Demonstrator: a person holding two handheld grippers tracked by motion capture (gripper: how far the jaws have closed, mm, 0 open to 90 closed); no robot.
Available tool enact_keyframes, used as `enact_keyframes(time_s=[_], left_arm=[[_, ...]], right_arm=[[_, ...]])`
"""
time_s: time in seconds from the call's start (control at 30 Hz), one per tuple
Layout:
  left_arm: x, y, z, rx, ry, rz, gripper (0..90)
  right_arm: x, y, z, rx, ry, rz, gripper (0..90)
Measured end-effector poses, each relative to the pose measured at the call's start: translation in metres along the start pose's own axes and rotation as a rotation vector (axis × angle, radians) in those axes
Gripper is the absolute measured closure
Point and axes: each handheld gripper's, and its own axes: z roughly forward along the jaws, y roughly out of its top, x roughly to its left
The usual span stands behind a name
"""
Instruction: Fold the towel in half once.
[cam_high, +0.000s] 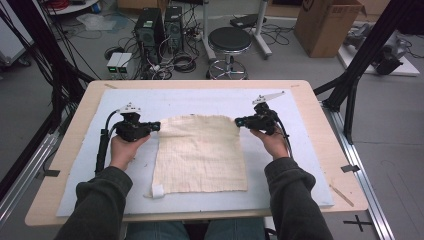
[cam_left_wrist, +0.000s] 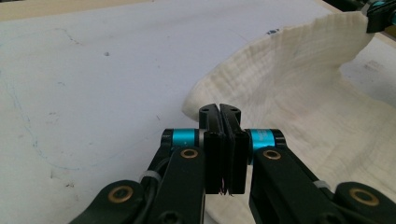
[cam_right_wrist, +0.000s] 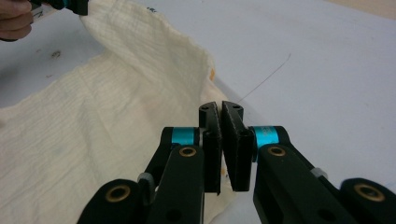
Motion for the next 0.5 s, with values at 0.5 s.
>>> enact_keyframes(time_s=[0.5], left_arm=[[-0.007,-0.008,-0.007,0.016,-0.024,0.031,88.0]], right_arm=[[0.005,-0.01,-0.013,-0.029,0.027,-0.007,86.4]])
